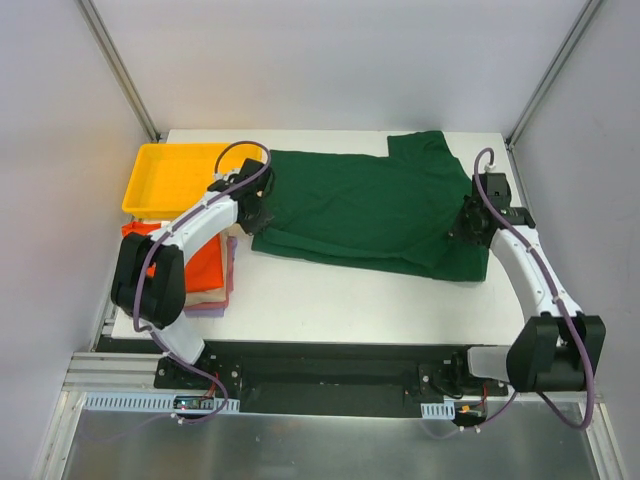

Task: Fold and stack the t-shirts
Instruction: Fold the flattened tshirt in 1/3 of the way

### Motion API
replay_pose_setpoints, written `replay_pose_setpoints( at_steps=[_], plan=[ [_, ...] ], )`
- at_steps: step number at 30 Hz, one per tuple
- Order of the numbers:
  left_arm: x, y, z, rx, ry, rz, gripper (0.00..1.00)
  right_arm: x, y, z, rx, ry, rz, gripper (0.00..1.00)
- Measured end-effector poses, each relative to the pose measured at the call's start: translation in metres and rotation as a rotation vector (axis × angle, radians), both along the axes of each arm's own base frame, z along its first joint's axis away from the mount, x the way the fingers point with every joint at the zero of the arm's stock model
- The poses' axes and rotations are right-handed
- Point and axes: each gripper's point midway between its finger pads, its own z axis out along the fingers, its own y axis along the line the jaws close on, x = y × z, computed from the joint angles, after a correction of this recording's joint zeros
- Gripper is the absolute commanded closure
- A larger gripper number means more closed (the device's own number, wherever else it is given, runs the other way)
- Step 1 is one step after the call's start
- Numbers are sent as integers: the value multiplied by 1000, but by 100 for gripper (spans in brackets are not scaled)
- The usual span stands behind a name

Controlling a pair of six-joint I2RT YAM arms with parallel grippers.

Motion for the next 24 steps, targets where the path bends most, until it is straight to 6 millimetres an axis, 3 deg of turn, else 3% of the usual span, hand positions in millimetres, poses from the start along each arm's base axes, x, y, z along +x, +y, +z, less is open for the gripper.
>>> replay_pose_setpoints(
  at_steps=[7, 14, 16, 18, 19, 20, 22, 24],
  plan=[
    [19, 1, -16, 20, 35, 11, 100, 42, -2, -9, 3, 11, 26, 99],
    [32, 8, -24, 47, 47, 39, 100, 67, -7, -25, -11, 49, 33, 98],
    [37, 10, -25, 49, 48, 46, 93, 75, -7, -27, -14, 49, 38, 95],
    [40, 9, -27, 51, 50, 45, 81, 84, -8, -30, -16, 57, 42, 89],
    [41, 9, -28, 52, 51, 45, 72, 90, -8, -30, -13, 59, 47, 80],
    [42, 10, -27, 53, 51, 45, 53, 97, -7, -31, -8, 58, 53, 75],
    [43, 10, -25, 57, 50, 35, 21, 110, -5, -32, 4, 57, 63, 43],
    [45, 9, -20, 56, 38, 22, 4, 120, -1, -30, 26, 43, 73, 20]
  ],
)
